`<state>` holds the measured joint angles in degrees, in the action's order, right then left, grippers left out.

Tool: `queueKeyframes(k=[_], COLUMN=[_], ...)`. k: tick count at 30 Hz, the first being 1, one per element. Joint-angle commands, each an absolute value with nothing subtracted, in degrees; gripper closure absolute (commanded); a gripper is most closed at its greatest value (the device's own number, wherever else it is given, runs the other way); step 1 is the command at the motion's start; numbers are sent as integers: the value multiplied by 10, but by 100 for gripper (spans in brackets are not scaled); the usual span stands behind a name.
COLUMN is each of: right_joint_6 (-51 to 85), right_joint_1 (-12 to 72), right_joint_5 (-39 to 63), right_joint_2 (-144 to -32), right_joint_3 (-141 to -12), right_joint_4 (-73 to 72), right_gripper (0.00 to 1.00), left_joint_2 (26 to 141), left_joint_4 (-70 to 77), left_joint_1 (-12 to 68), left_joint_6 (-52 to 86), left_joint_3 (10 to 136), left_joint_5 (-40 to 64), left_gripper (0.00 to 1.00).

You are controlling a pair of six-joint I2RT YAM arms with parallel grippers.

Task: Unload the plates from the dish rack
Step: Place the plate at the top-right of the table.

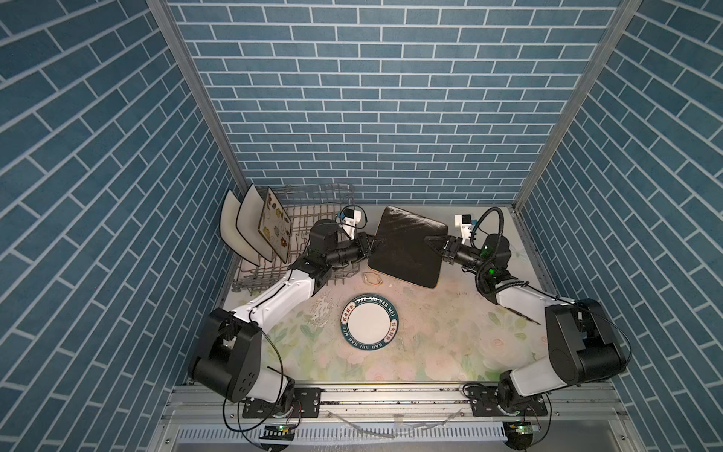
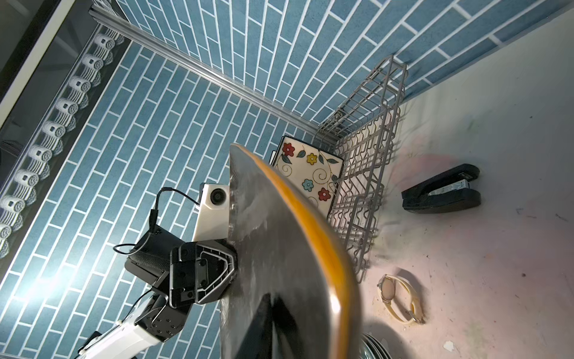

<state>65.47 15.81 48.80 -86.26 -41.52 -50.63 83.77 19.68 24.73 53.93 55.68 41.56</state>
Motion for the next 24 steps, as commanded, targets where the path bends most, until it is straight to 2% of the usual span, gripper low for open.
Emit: queueKeyframes(k=[1, 7, 12, 17, 24], right_joint_6=[624, 625, 624, 624, 622], right_joint_1=[165, 165, 165, 164, 155], right_joint_5=[494, 497, 489, 466, 448], right_joint_2=[-858, -859, -855, -845, -838], right_joint_3=[-428, -435, -443, -453, -473], right_joint_4=[-517, -508, -485, -459, -407], right_gripper=[87, 94, 100, 100, 100], left_joint_2=[839, 847, 854, 870, 894], left_joint_4=[296, 300, 301, 306, 295], left_joint_1=[258, 260, 259, 259, 254], left_joint_6=[552, 552, 552, 551, 539], left_joint_3=[592, 594, 593, 602, 629], left_joint_5=[454, 455, 454, 456, 467], left_gripper=[100, 100, 86, 69, 55])
